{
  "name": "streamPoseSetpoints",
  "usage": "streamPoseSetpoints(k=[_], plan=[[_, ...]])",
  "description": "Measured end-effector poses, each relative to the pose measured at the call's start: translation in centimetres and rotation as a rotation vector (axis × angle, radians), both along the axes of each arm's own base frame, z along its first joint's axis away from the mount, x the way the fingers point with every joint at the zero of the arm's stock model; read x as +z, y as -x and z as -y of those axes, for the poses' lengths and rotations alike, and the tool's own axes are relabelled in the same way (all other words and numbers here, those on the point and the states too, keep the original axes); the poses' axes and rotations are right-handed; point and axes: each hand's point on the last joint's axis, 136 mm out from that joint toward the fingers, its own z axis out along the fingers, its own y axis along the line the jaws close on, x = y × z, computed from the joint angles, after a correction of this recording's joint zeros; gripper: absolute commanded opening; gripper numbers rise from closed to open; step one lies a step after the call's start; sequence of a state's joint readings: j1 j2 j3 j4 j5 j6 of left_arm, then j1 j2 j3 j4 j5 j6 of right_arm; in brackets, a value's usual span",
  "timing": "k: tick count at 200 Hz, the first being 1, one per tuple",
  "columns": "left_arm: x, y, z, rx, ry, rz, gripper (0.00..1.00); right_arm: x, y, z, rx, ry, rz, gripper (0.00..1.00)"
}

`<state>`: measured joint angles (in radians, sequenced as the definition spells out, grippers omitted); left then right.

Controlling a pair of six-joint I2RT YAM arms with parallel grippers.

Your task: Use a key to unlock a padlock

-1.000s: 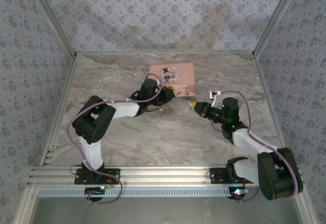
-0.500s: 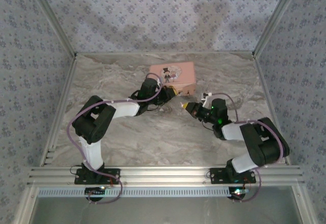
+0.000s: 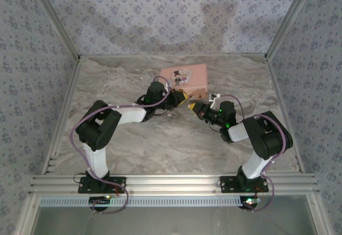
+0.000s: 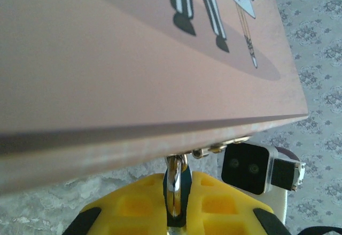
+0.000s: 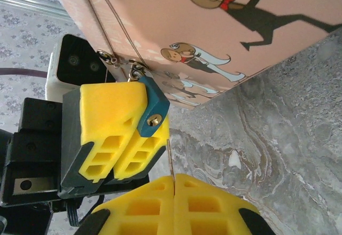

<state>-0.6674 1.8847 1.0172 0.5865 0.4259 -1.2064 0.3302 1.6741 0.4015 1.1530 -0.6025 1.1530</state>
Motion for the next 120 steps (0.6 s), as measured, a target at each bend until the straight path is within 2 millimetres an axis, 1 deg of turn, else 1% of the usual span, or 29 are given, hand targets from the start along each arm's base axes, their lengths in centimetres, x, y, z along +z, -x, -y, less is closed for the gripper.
streamPoseSetpoints(k=[32, 86, 120], plan=[[-0.1, 0.1, -0.2, -0.01, 0.014, -0.009, 0.02, -0.2, -0.2, -0.2, 0.003, -0.025, -0.004, 0.0], [0.0, 0.1, -0.5, -0.014, 0.03, -0.008, 0.02, 1.0, -0.3, -0.3, 0.004, -0.057, 0.032, 0.0], [-0.2, 0.3, -0.6, -0.02, 0.034, -0.009, 0.02, 1.1, -0.3, -0.3, 0.004, -0.063, 0.036, 0.0]])
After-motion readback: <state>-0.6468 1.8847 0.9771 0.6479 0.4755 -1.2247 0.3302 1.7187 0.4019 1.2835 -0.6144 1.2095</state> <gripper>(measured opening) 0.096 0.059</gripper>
